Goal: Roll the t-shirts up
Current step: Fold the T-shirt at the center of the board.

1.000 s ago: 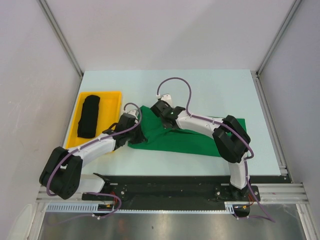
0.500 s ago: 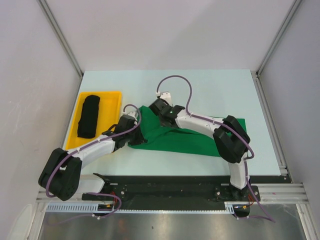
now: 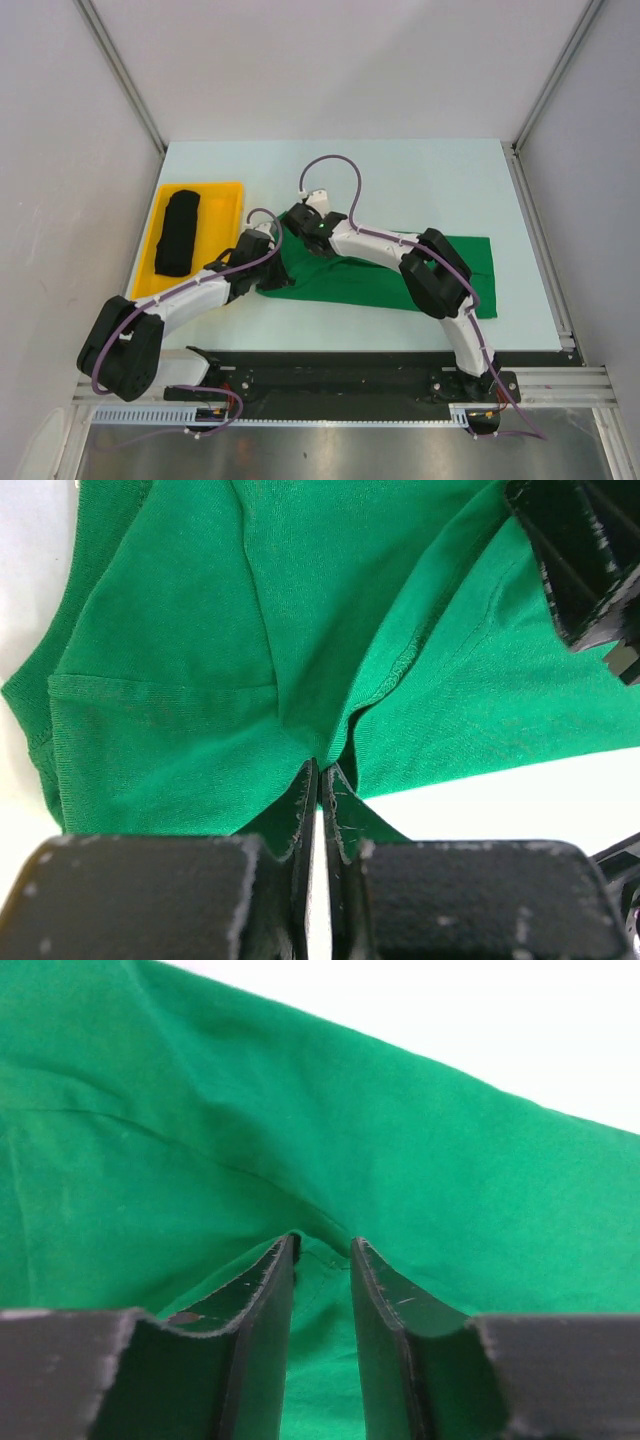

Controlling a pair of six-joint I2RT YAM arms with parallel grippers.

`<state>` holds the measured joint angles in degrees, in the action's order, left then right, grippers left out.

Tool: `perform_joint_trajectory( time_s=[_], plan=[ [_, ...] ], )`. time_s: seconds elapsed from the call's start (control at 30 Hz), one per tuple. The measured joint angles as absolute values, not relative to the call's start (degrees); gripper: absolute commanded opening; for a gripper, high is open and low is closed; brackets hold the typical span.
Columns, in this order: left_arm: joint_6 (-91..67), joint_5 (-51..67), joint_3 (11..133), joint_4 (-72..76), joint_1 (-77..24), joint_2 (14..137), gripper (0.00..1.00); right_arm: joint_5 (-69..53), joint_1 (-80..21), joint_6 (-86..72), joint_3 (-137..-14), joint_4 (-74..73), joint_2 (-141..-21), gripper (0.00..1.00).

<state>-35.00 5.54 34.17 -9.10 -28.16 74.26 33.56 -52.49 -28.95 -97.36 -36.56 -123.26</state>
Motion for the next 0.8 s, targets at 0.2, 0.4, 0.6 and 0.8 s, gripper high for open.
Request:
perform_joint_trajectory(
  time_s=[0.2, 0.4, 0.6, 0.8],
  plan=[
    [-35.0, 5.54, 34.17, -8.91, -28.16, 74.7, 0.07, 34.52, -52.4, -29.52, -97.34, -37.32, -123.26, 0.12],
    [-35.0, 5.28, 34.17, -8.82, -28.16, 74.72, 0.04, 34.65, -52.4, -30.13, -94.85, -37.47, -122.23, 0.09],
    [-35.0, 4.6, 34.17, -8.93, -28.16, 74.67, 0.04, 33.78, -52.38, -31.38, -89.36, -37.41, -116.09, 0.08],
    [-34.98, 4.43, 34.17, -9.21, -28.16, 74.54, 0.04, 30.89, -52.4, -33.54, -83.11, -36.16, -107.87, 0.08]
  ],
)
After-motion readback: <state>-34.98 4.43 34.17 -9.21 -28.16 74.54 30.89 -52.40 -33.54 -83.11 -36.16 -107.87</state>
